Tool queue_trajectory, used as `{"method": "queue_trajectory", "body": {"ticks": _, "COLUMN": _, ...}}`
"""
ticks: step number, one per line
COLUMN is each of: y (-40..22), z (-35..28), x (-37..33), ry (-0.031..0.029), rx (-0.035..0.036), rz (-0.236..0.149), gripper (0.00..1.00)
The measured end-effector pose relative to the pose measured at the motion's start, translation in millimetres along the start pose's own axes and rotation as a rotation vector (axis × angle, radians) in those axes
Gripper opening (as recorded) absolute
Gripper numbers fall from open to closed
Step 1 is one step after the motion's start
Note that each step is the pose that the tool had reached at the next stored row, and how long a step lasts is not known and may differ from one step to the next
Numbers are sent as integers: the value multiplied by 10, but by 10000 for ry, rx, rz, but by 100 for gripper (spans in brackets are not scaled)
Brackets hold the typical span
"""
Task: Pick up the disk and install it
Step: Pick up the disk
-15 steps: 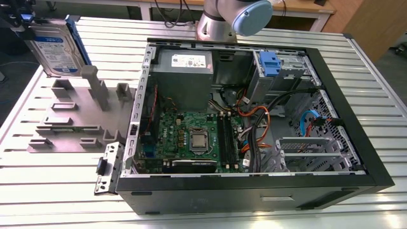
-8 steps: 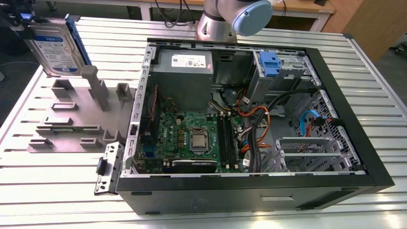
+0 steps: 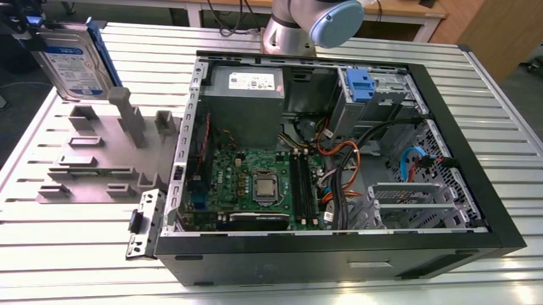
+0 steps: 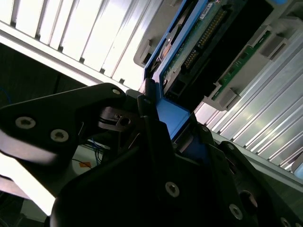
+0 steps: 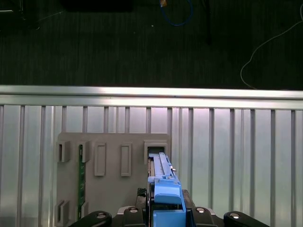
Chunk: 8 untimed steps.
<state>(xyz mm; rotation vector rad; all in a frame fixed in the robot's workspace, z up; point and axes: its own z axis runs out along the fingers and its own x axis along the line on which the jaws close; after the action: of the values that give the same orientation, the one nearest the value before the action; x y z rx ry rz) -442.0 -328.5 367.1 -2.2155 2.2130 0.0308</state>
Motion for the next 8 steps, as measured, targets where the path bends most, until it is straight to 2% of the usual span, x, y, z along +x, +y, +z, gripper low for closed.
{"method": "queue_trajectory", "body": {"ticks": 8, "y": 0, "z": -19, "x": -1, "ry": 0, "rx": 0, "rz": 1, "gripper": 37}}
